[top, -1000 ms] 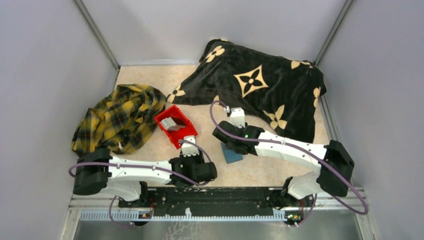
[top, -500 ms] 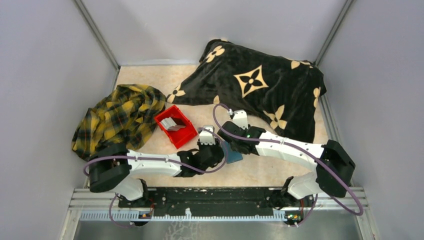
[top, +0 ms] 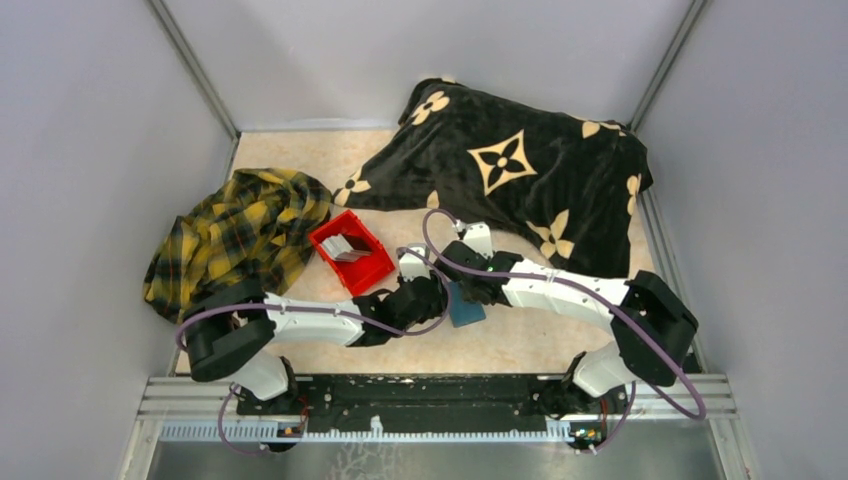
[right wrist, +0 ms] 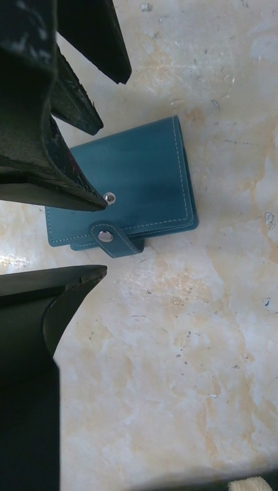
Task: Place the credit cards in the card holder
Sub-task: Close the card holder at the center of the board.
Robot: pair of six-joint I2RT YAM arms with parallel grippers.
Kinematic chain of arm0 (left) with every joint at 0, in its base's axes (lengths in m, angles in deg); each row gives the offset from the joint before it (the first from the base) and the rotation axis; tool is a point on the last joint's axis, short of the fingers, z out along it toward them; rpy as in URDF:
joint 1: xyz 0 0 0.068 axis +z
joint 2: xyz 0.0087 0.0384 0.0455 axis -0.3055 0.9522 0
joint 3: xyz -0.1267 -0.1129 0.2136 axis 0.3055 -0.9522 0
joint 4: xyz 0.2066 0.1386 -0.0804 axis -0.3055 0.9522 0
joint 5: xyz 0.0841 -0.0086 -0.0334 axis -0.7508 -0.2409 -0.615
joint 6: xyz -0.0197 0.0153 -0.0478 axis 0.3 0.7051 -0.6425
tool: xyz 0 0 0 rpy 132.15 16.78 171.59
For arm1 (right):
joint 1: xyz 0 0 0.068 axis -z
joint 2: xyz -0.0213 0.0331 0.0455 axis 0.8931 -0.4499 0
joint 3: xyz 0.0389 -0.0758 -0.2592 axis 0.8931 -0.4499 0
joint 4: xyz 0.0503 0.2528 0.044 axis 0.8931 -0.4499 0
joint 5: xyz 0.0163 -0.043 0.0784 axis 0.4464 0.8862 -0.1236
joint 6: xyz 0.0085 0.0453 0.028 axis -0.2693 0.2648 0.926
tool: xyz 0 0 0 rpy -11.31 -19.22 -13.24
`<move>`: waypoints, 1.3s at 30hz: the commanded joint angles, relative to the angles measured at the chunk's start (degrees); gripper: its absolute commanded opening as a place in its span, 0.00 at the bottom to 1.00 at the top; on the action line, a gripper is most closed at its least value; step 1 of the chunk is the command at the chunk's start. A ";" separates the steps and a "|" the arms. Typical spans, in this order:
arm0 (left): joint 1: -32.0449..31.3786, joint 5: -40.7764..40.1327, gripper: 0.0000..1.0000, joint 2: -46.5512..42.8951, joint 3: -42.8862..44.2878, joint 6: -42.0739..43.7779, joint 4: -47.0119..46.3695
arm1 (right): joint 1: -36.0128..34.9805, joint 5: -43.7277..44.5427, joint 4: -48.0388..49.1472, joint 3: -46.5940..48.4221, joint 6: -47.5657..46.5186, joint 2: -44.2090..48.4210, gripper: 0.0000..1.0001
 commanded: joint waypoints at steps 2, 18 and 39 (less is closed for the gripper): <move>0.66 2.40 0.48 0.93 -1.35 -0.25 -4.13 | 0.93 -0.72 2.41 -1.28 -0.99 -0.64 0.38; 1.00 4.46 0.48 3.36 -1.98 -2.35 -6.27 | 1.45 -1.51 4.25 -1.76 -2.88 -1.37 0.15; 1.00 8.08 0.46 8.10 -1.31 -3.31 -8.38 | 1.41 -2.64 4.26 -0.35 -6.22 -0.28 0.00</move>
